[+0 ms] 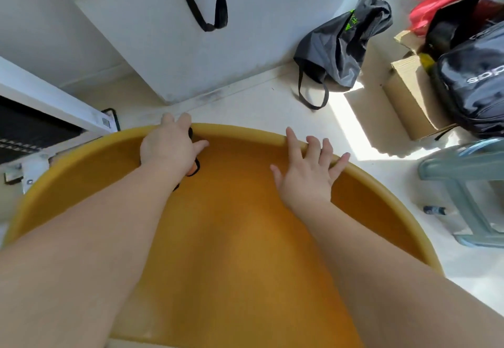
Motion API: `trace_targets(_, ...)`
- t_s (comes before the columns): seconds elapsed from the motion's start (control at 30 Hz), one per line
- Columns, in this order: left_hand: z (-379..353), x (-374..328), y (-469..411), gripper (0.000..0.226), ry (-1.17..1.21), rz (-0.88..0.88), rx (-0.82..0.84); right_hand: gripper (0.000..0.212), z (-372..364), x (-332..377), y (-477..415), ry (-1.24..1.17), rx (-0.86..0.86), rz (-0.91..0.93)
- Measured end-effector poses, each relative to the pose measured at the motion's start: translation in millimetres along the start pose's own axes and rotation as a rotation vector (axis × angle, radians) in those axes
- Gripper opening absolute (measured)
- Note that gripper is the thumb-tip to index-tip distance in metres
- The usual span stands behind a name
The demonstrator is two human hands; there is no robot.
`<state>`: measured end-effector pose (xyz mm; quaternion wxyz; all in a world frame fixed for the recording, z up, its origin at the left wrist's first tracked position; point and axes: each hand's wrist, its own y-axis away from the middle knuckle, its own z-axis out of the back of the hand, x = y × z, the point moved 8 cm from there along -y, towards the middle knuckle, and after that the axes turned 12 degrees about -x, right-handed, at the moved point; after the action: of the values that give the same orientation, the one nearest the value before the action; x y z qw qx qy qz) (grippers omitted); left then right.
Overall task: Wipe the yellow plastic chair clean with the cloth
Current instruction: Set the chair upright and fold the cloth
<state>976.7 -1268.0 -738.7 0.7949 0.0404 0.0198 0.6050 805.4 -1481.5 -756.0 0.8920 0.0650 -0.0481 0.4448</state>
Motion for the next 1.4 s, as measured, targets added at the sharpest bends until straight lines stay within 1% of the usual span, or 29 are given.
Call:
trace_targets(0.07,-5,8,7,0.057,0.059,0.043,-0.016,0.06,-2,11,-14,-0.044,0.016,0.01)
trace_targets(0.13,-7,9,7,0.063,0.14,0.09,-0.012,0.05,-1,13,-26,-0.074,-0.011,0.037)
trace_targets(0.2,-10,11,6,0.064,0.193,0.154,-0.006,0.047,-3,13,-29,-0.084,-0.041,0.088)
trace_targets(0.33,-12,11,6,0.063,0.258,0.194,-0.038,0.044,-5,10,-29,-0.133,-0.115,0.125)
trace_targets(0.47,-7,15,-14,0.06,0.29,0.163,-0.062,0.047,-4,14,-46,-0.141,-0.169,0.066)
trace_targets(0.57,-8,30,-25,0.062,0.301,0.128,-0.076,0.042,0,31,-63,-0.138,-0.22,0.037)
trace_targets(0.77,-1,101,-46,0.064,0.368,0.285,-0.112,0.038,1,111,-108,-0.253,-0.152,0.131)
trace_targets(0.87,0,125,-65,0.067,0.376,0.355,-0.128,0.039,-4,144,-133,-0.265,-0.139,0.181)
trace_targets(1.07,6,126,-133,0.065,0.394,0.42,-0.186,0.039,-4,175,-209,-0.284,-0.181,0.246)
trace_targets(1.27,32,123,-189,0.07,0.393,0.539,-0.259,0.039,13,206,-287,-0.344,-0.153,0.325)
trace_targets(1.4,38,121,-226,0.071,0.372,0.543,-0.284,0.039,17,222,-327,-0.324,-0.167,0.368)
